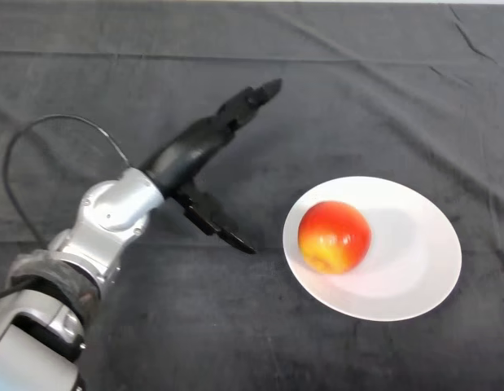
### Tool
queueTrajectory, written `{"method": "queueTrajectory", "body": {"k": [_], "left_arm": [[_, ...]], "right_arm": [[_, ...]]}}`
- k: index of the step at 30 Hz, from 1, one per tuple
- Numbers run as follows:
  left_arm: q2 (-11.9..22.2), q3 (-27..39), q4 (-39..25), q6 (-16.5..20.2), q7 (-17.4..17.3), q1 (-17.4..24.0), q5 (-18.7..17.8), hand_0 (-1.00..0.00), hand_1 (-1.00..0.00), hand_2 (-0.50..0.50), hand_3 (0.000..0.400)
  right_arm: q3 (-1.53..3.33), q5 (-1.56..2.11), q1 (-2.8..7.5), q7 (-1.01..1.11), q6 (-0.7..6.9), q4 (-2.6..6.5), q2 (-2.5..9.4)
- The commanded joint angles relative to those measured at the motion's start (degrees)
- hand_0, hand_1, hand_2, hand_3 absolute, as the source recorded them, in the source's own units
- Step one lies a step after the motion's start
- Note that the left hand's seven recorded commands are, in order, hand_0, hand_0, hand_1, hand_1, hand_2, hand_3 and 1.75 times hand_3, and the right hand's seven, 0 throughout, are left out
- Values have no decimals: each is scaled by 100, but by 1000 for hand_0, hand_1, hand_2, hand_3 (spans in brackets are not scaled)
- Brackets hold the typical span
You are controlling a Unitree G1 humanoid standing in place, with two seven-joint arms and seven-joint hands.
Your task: Move the apple to the plate
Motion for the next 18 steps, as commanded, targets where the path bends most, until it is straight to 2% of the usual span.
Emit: {"method": "queueTrajectory", "body": {"k": [1,8,18], "left_arm": [[315,244,237,-106,-27,368,-106,0,0,0,0],[467,834,285,-139,-15,670,-425,0,0,0,0],[792,1648,311,53,-175,843,-898,0,0,0,0]], "right_arm": [[158,-76,447,86,51,333,327],[158,-75,450,86,53,328,327],[157,-73,453,87,56,322,327]]}}
